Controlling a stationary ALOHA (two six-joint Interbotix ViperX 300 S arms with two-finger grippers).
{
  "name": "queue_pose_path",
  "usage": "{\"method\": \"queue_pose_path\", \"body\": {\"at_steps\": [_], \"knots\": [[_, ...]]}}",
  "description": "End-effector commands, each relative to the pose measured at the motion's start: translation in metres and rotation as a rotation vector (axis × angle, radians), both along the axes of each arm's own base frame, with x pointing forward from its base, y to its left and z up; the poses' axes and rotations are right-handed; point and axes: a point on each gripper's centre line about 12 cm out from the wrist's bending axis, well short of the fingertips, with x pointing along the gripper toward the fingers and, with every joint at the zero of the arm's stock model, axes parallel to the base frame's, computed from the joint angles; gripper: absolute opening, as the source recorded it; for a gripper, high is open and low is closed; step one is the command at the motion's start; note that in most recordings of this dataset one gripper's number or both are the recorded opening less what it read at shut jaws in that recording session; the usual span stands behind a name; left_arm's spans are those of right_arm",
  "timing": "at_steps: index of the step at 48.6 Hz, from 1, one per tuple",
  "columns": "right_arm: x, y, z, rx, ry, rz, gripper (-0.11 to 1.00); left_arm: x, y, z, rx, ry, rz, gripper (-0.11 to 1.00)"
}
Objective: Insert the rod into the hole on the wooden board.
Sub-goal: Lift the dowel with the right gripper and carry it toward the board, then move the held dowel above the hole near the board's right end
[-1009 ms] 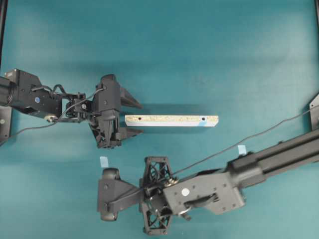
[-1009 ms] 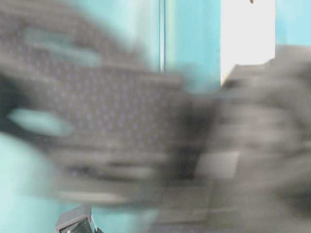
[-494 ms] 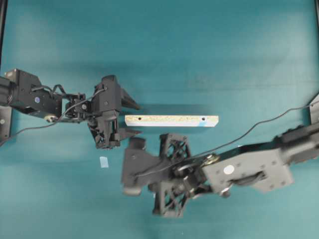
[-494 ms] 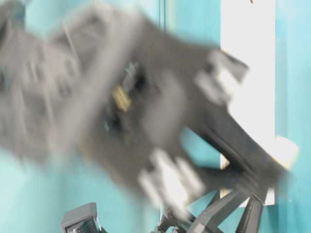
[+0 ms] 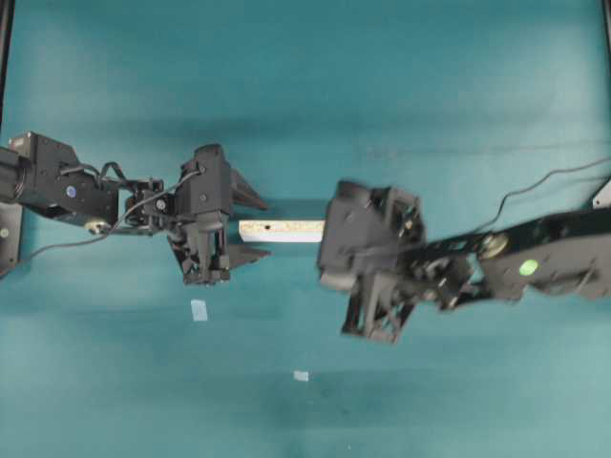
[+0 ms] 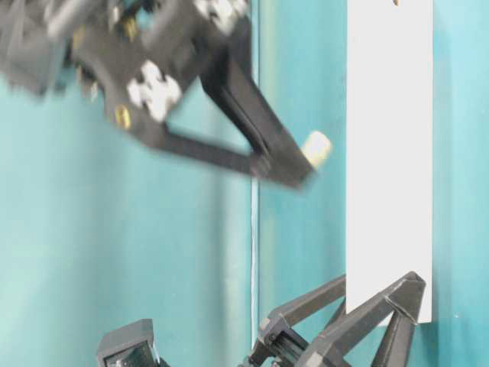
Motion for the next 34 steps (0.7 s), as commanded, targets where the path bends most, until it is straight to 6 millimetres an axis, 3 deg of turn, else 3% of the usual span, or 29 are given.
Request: {"method": "queue_pose_path", "body": {"at_steps": [1,13,34], "knots": [[-0.01,-0.004,0.016,-0.008,-0.081,0.039,0.13,0.005,0.001,0.011,-0.004,-0.037,0.004,0.96],[-0.026,-0.014,0.004,0.006,-0.126,0.096,0.13,0.005,0.001,0.01,-0.004,-0.035,0.006,0.96],[-0.029,-0.031,-0.006,-0.033,-0.143,0.148,0.13,0.006,0.001,0.011,-0.005,-0.037,0.006,0.96]]}}
